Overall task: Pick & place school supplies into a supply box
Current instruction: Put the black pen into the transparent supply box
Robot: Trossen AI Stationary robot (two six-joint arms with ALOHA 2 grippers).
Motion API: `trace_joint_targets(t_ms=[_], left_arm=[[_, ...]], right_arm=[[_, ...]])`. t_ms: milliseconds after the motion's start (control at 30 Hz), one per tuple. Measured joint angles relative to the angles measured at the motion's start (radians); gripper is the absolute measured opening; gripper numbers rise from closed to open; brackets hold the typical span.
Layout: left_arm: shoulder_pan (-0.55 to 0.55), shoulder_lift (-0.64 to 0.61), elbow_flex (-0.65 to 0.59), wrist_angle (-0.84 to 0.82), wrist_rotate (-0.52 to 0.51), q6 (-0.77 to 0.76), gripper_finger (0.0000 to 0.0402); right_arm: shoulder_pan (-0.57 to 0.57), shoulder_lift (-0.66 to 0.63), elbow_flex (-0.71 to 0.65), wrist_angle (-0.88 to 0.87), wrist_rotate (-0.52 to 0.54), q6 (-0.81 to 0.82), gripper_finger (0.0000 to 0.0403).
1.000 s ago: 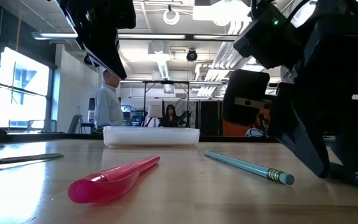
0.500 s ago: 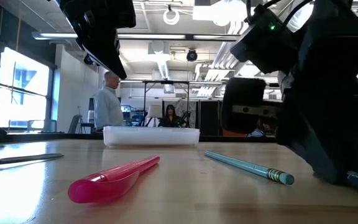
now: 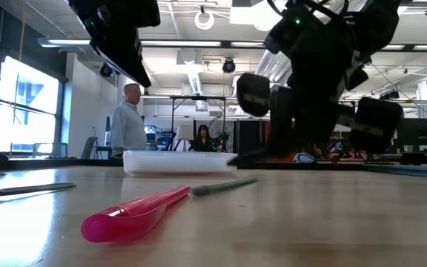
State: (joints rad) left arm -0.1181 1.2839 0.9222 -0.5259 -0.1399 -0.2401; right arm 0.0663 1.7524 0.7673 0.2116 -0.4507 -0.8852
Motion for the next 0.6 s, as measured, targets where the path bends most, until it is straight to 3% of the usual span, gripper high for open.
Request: trace_joint_targets(t_ms=[167,333,467,600], left_arm=[[0.0,-0.079,0.001,-0.03,-0.061,0.0,0.005],[0.0,-0.181,0.002,-0.058,-0.291,-0.039,0.005],[0.0,-0.236,0.003,-0.066,-0.5,-0.06,0.005],[0.0,-0.258,0.001,-0.069,-0.577,-0.053,0.005]], right_arm=[[-0.089,-0.081,0.0,0.038,-0.005,-0.018,0.0007],[-0.225,-0.076,0.003,0.304,0.047,-0.048,0.0022],[-0.331,0.01,0.093,0.359,0.023,-0.018,0.0021],[-0.35,0.168,0.276,0.308,0.032,0.046,0.001]])
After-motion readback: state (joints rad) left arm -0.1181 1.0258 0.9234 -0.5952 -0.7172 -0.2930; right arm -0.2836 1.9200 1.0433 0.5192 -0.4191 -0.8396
